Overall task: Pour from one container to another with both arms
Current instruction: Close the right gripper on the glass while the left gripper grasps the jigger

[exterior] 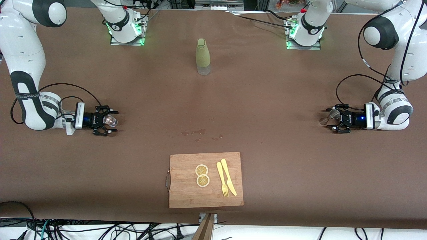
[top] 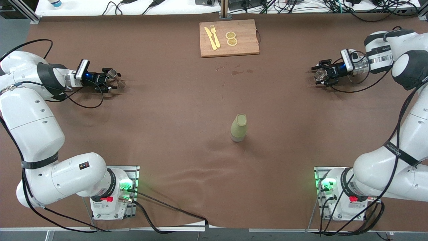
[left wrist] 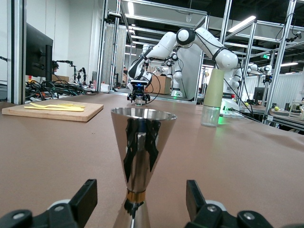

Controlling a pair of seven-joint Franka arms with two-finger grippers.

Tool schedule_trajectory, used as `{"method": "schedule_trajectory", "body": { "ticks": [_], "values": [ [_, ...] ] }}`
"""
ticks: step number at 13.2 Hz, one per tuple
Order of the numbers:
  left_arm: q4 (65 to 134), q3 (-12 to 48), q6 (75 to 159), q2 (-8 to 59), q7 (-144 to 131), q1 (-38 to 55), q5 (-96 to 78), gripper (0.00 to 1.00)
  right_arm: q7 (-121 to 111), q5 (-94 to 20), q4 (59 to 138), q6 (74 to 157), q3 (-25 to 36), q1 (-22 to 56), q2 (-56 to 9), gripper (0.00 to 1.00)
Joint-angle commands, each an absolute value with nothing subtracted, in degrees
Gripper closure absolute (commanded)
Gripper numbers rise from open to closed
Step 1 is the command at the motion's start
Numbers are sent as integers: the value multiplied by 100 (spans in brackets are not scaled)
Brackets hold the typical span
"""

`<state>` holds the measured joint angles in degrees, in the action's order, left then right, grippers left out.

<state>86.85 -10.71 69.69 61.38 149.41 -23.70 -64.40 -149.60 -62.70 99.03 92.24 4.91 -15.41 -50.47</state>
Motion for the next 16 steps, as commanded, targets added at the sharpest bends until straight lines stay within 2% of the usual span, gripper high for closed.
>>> {"method": "schedule_trajectory", "body": {
  "ticks": [1,2,3,4,5,6,7,8,10,16],
  "values": [
    [8798,-1134,6952,6056,15232,-2329,-6566,26,-15073,-6381,9897,9114,475,-1582,-5141,4],
    [8798,-1142,6952,6056,15231,-2329,-6557,31,-15073,-6381,9896,9114,475,-1582,-5142,6],
    [8798,-1169,6952,6047,15231,-2329,-6548,38,-15082,-6381,9896,9106,475,-1582,-5142,14],
    [8798,-1178,6943,6038,15197,-2338,-6530,50,-15073,-6372,9896,9088,475,-1582,-5142,23],
    [8798,-1178,6943,6021,15205,-2338,-6522,64,-15073,-6381,9879,9036,475,-1582,-5142,46],
    [8798,-1178,6943,6021,15205,-2338,-6521,72,-15065,-6381,9879,9026,475,-1582,-5142,58],
    [8798,-1178,6943,6021,15240,-2338,-6521,87,-15056,-6372,9879,9009,475,-1591,-5142,67],
    [8807,-1178,6943,6047,15249,-2338,-6513,100,-15012,-6372,9870,8957,475,-1600,-5142,71],
    [8807,-1169,6969,6073,15267,-2338,-6530,100,-14889,-6372,9853,8711,475,-1617,-5142,81],
    [8754,-976,6996,5986,15118,-2294,-6521,100,-14056,-6363,9344,7859,475,-1600,-5124,92]
  ]
}}
